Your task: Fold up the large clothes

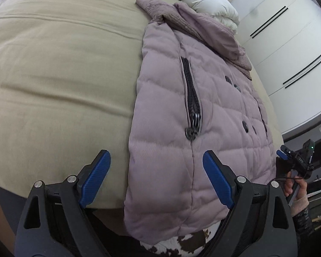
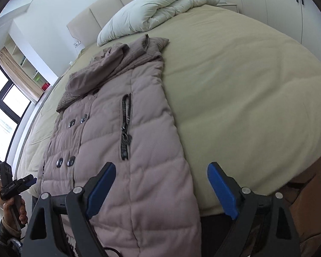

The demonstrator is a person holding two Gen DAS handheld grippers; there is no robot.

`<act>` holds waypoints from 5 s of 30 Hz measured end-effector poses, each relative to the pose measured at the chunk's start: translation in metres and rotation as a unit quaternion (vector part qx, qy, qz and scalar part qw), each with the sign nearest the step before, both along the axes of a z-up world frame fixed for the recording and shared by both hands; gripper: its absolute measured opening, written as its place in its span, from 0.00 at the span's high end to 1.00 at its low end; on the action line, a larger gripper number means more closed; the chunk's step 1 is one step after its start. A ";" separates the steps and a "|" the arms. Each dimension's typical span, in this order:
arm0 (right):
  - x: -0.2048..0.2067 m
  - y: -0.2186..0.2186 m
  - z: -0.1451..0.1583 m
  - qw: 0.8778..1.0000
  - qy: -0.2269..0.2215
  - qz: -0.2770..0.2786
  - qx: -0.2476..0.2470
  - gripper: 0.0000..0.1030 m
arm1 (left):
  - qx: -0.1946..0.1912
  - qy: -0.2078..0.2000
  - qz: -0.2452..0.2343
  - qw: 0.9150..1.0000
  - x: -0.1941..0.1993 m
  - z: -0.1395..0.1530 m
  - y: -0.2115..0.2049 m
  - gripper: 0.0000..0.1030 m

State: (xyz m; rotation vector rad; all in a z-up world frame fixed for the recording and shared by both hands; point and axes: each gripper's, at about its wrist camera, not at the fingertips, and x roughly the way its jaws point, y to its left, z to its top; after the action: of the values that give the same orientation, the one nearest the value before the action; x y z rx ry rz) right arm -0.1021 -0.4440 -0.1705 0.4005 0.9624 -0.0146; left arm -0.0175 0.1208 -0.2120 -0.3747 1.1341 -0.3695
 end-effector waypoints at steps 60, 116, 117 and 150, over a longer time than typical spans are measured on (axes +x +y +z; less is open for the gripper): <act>-0.064 0.009 -0.008 0.982 -0.009 0.104 0.159 0.90 | -0.179 0.039 -0.076 0.980 -0.052 0.005 -0.017 0.91; 0.402 -0.017 0.084 0.985 -0.150 -0.081 0.013 0.32 | -0.122 -0.212 0.078 0.966 0.445 0.124 -0.023 0.88; 0.398 -0.008 0.091 0.982 -0.163 -0.089 -0.018 0.19 | -0.084 -0.226 0.056 0.969 0.443 0.129 -0.045 0.88; 0.512 0.114 -0.023 0.974 -0.065 0.079 -0.200 0.51 | 0.196 -0.194 -0.052 0.960 0.601 -0.042 -0.235 0.88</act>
State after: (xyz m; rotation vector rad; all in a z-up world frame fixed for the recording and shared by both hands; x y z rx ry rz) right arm 0.4100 -0.3301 -0.1936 -0.0484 0.8343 -0.0364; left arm 0.5833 -0.1138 -0.2537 0.1065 0.8154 -0.2864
